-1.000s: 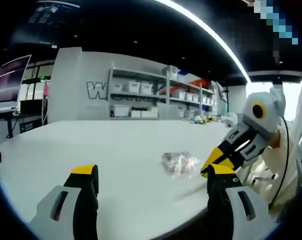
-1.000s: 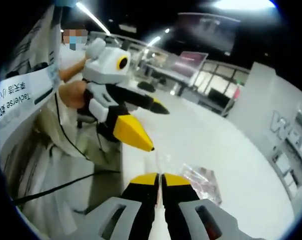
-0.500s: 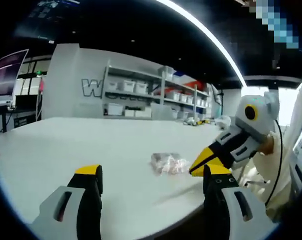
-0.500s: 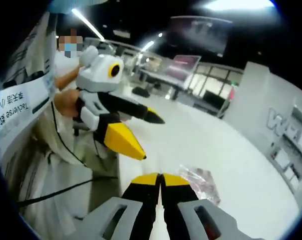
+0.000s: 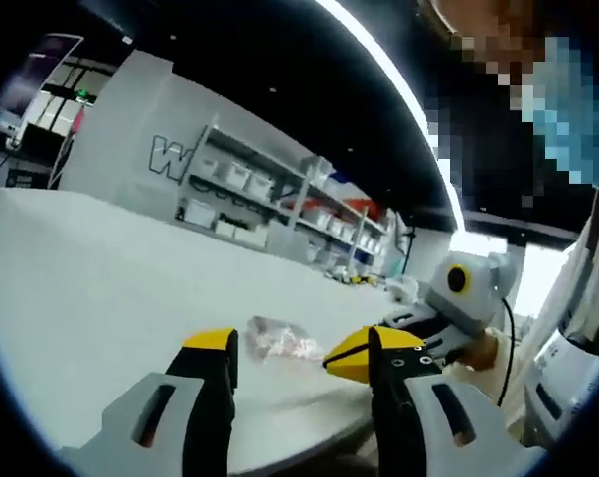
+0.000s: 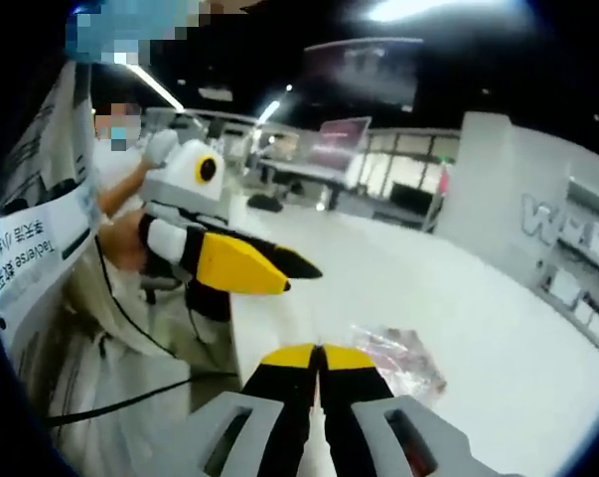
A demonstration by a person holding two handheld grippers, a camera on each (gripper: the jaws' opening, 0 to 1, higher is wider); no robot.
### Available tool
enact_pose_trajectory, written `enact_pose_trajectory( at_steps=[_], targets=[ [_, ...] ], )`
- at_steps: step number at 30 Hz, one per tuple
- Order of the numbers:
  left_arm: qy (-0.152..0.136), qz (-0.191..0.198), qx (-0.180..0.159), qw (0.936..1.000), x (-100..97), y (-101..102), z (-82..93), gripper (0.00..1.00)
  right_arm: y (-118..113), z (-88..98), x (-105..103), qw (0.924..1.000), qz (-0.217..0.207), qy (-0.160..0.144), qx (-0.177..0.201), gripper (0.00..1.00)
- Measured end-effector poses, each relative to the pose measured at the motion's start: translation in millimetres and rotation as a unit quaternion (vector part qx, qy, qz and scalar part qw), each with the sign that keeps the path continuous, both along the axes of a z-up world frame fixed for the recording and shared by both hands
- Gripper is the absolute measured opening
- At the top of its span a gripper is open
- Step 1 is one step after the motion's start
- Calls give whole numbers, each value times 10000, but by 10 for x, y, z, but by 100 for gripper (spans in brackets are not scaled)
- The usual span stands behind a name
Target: Open the resealable bag by pulling the two sides of the seal apart until the entire bag opening is separated and visibly accessible.
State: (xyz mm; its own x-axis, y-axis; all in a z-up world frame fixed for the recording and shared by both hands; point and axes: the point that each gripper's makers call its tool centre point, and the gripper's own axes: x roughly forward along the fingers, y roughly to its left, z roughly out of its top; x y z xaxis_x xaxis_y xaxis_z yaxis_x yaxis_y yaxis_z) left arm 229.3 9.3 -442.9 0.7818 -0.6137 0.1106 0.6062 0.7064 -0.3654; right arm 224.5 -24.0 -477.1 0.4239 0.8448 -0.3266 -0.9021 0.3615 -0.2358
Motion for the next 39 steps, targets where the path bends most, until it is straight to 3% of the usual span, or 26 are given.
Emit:
enact_pose_trajectory(
  at_steps=[5,11,14,20,28,39],
  targets=[
    [245,-181,-557,9980,-8,-19,19,46,-24,5,7,9998,-78,62,158,0],
    [454,-265,-590,9969,3,-54,-19,45,-38,9,12,9991,-159,154,348,0],
    [668,-457,-688,9943,-24,-110,-40,38,-35,17,22,9982,-221,247,507,0],
    [891,-505,-632,9927,-38,-143,-92,36,-59,24,35,9963,-334,349,706,0],
    [1372,-552,-805,9857,-35,-164,-207,26,-64,14,3,9943,-367,477,885,0],
    [1650,-697,-850,9801,-31,-244,-261,17,-82,4,0,9914,-413,637,1062,0]
  ],
)
